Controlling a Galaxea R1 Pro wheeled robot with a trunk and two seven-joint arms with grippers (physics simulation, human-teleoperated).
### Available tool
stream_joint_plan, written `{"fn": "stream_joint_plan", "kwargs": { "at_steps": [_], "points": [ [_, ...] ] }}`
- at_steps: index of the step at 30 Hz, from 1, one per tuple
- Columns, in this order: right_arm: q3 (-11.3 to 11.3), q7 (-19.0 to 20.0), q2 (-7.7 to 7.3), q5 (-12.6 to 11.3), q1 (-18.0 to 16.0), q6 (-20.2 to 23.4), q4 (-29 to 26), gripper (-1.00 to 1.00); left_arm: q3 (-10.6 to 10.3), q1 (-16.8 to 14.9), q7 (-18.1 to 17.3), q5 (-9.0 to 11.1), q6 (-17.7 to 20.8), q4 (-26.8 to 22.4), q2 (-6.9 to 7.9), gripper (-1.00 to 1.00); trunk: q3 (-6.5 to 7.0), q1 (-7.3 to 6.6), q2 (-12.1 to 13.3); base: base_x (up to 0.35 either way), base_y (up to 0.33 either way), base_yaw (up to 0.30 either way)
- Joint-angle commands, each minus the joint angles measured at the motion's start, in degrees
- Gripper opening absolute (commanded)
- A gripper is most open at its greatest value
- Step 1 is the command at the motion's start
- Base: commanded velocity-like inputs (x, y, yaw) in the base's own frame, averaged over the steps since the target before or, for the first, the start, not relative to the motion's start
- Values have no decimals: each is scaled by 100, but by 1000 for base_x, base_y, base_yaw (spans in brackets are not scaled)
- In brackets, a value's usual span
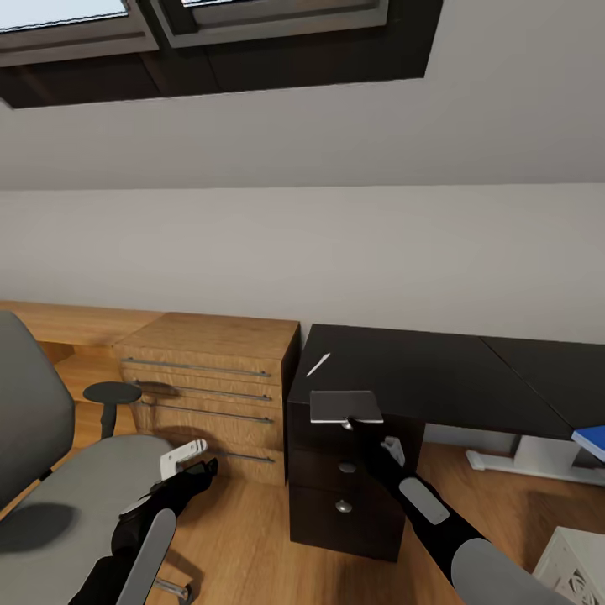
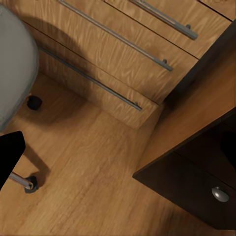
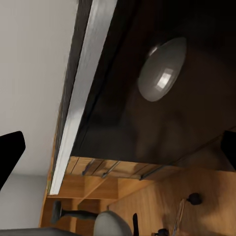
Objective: In the bedroom, organize the workspace by keeping the computer under the desk, ensuring the monitor is on the desk, placing the keyboard on the desk next to the monitor, placing the mouse on the desk next to the keyboard, moving the folder from the swivel chair onto the desk next to the mouse, stacking the notebook on top of the folder with the pen on top of the notebook, and positioning the swivel chair next to the desk.
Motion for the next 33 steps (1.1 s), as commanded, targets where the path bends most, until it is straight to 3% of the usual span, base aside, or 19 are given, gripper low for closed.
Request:
{"fn": "stream_joint_plan", "kwargs": {
  "at_steps": [1, 5, 33],
  "points": [
    [32, 16, -6, -59, -5, 7, 2, 100, -5, -4, 57, 61, 10, -7, 0, 100, 12, -23, 38, 0, 0, 0],
    [34, 12, -5, -59, -5, 4, 2, 100, -2, -4, 60, 60, 15, -7, 0, 100, 84, -111, 199, 0, 0, 0],
    [27, 19, -6, -59, -6, 3, -3, 100, -9, -4, 50, 48, 14, 157, -13, 100, 84, -111, 199, 61, 10, 0]
  ]
}}
